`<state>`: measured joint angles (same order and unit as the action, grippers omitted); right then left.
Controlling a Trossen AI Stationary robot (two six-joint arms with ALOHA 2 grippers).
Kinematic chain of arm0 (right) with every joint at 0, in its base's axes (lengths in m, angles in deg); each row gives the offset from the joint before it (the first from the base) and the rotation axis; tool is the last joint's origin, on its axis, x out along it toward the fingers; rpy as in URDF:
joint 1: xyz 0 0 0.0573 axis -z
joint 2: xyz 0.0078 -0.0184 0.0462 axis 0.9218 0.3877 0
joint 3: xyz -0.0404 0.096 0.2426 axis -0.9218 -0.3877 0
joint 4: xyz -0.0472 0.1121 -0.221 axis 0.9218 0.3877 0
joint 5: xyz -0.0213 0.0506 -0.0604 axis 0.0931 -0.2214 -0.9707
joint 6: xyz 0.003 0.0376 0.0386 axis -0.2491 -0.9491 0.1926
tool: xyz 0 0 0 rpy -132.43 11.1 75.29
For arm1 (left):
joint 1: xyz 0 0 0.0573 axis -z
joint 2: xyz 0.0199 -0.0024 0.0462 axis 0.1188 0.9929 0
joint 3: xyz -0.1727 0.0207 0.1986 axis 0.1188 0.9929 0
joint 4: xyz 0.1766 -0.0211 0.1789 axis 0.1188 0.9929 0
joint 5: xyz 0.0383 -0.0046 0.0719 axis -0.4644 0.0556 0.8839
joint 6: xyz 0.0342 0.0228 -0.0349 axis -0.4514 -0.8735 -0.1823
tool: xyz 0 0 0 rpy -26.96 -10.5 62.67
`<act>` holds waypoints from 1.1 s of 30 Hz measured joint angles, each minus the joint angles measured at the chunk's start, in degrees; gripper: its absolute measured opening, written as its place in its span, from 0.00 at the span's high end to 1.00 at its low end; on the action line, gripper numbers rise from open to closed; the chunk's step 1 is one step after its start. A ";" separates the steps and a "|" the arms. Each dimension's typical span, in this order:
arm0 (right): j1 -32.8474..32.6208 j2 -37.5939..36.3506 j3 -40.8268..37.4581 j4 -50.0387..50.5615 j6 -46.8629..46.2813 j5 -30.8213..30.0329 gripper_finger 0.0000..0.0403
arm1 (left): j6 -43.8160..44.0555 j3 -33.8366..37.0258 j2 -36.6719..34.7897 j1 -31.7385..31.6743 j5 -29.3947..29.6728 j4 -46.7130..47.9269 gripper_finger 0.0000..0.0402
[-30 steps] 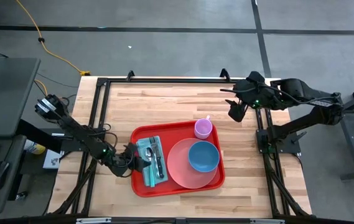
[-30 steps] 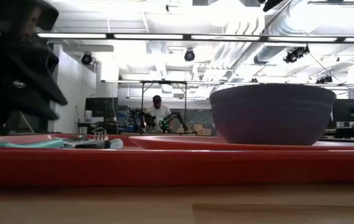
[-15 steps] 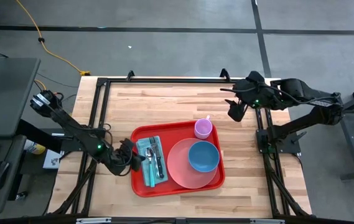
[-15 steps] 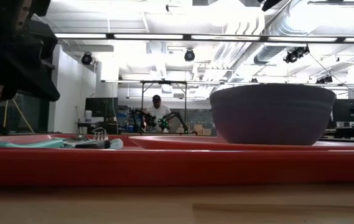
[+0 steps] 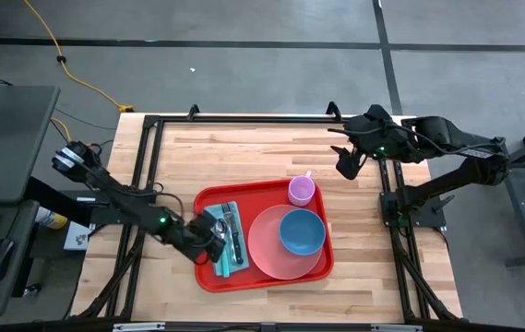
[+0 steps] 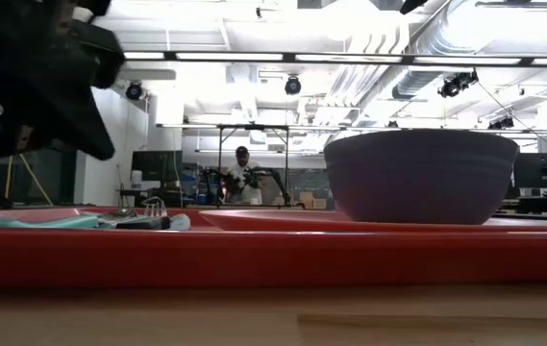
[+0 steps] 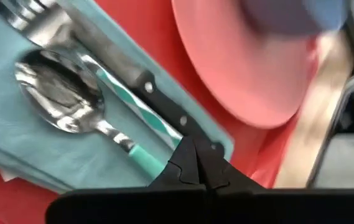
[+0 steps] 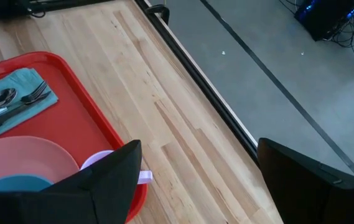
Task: Set up tray
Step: Put the blue spoon on the blue napkin to the left of the blue fork
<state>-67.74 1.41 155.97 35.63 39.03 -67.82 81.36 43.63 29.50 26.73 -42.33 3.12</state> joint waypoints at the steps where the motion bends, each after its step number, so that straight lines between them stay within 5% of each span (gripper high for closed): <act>1: -0.01 0.00 -0.02 -0.02 -0.05 0.01 0.26 | -1.62 -1.19 0.97 -0.90 -2.33 1.24 0.98; 7: 0.00 0.00 -0.02 0.00 0.16 0.34 0.26 | -10.35 -11.31 5.81 -4.11 -12.66 18.49 0.98; 12: -0.01 0.02 -0.02 0.00 0.25 0.43 0.26 | -12.93 -19.13 8.72 -4.70 -11.98 27.91 0.98; 18: -0.01 0.00 -1.56 -0.44 0.37 0.44 0.26 | -18.41 -25.21 15.13 -4.70 -10.92 28.05 0.98; 24: -0.01 0.00 -6.08 -0.93 -0.63 2.84 0.26 | -19.31 -29.64 21.35 -4.66 -17.00 31.38 0.98; 33: -0.01 -0.90 -8.37 -3.13 -0.77 2.61 0.26 | -19.15 -30.93 22.00 -4.28 -18.47 33.47 0.98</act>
<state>-67.75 0.51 147.59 32.51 38.26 -65.21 62.21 12.70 51.50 22.45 -60.80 36.59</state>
